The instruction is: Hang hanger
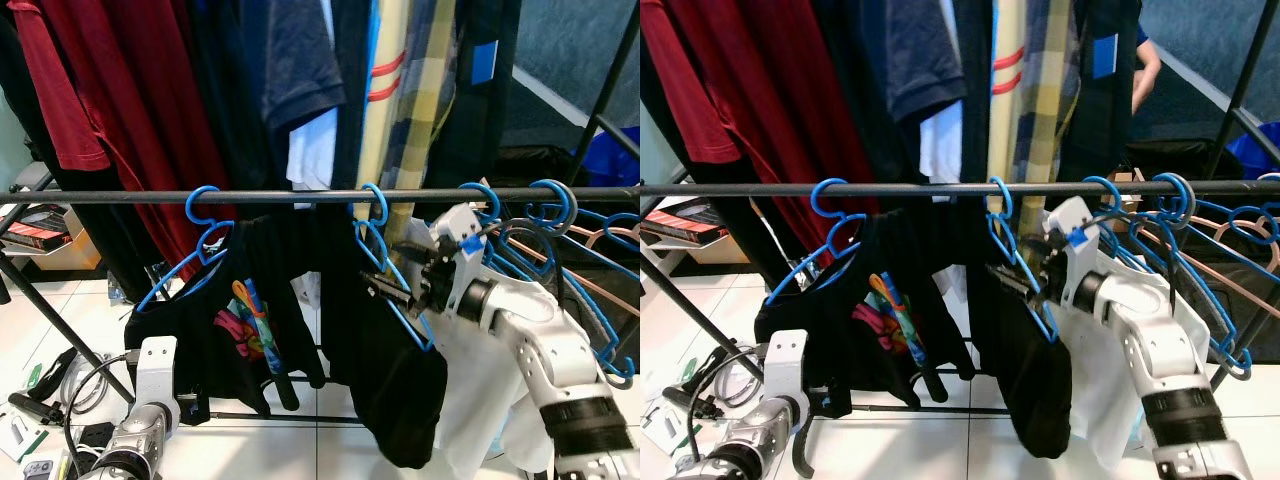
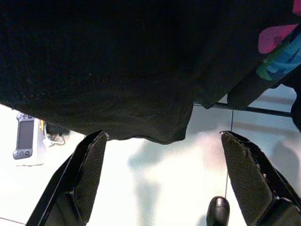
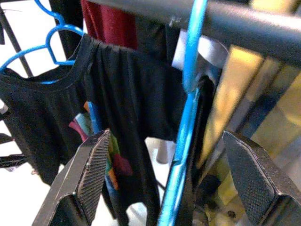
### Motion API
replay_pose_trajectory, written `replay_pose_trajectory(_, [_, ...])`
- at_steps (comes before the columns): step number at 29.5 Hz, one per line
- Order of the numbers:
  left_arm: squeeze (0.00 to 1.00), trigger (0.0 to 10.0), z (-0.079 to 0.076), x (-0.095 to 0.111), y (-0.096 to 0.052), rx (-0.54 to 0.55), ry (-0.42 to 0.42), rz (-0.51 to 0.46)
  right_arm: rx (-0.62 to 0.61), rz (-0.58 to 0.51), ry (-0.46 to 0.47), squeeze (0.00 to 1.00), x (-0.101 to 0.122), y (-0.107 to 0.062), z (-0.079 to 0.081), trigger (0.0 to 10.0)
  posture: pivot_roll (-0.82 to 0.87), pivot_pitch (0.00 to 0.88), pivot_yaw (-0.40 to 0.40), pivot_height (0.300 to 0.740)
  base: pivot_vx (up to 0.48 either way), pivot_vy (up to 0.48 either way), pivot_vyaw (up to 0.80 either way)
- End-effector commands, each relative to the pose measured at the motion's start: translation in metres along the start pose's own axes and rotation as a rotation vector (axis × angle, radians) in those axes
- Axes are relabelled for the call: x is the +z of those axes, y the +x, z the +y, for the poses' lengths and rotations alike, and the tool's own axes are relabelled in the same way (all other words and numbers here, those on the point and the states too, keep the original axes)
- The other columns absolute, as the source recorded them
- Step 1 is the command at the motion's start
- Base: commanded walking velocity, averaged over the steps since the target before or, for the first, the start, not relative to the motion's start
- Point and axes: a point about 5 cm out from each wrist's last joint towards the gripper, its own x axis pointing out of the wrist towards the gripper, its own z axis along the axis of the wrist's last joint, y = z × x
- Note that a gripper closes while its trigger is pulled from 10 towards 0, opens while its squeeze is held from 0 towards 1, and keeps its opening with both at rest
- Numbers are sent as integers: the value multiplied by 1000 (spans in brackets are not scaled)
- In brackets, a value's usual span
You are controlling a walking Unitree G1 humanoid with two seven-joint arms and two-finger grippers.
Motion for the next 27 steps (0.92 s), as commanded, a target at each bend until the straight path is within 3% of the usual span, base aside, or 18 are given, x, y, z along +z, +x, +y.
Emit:
replay_pose_trajectory(1, [0, 10000, 2, -3, -1, 7, -7, 10, -15, 23, 2, 0, -1, 2, -2, 10000, -109, 0, 72, 740, 0, 0, 0])
replay_pose_trajectory(7, [0, 10000, 0, -2, 0, 5, -15, 6, -143, 131, 25, 0, 3, 6, -13, 10000, -112, 0, 68, 740, 0, 0, 0])
replay_pose_trajectory(8, [0, 10000, 0, -2, 0, 5, -16, 5, -160, 153, 40, 0, 2, 6, -14, 118, -112, 0, 68, 740, 0, 0, 0])
replay_pose_trajectory(10, [0, 10000, 0, -2, 0, 5, -16, 4, -174, 170, 48, 0, 1, 6, -15, 0, -112, 0, 64, 740, 0, 0, 0])
replay_pose_trajectory(14, [0, 10000, -1, -2, 0, 4, -16, 2, -192, 192, 66, 0, -1, 7, -17, 0, -113, 0, 60, 740, 0, 0, 0])
replay_pose_trajectory(15, [0, 10000, -2, -1, 0, 4, -16, 1, -191, 199, 67, 0, -2, 7, -16, 2549, -111, 0, 58, 740, 0, 0, 0])
replay_pose_trajectory(17, [0, 10000, -2, -1, 0, 4, -16, 1, -191, 199, 67, 0, -2, 7, -16, 2549, -111, 0, 58, 740, 0, 0, 0])
replay_pose_trajectory(18, [0, 10000, -2, -1, 0, 4, -16, 0, -183, 186, 63, 0, 0, 9, -15, 10000, -110, 0, 57, 740, 0, 0, 0])
replay_pose_trajectory(19, [0, 10000, -3, -1, 0, 3, -17, -1, -188, 133, 83, 0, 7, 12, -15, 10000, -110, 0, 57, 740, 0, 0, 0])
replay_pose_trajectory(23, [0, 10000, -3, -1, 0, 3, -17, -1, -188, 133, 83, 0, 7, 12, -15, 10000, -110, 0, 57, 740, 0, 0, 0])
replay_pose_trajectory(24, [0, 10000, -3, -1, 0, 3, -17, -1, -207, 11, 152, 1000, 26, 14, -18, 10000, -112, 0, 59, 740, 0, 0, 0])
replay_pose_trajectory(26, [0, 10000, -3, -1, 0, 3, -17, -1, -207, 11, 152, 1000, 26, 14, -18, 10000, -112, 0, 59, 740, 0, 0, 0])
replay_pose_trajectory(27, [0, 10000, -4, -1, 0, 3, -15, -1, -184, -42, 201, 1000, 35, 15, -15, 10000, -112, 0, 59, 740, 0, 0, 0])
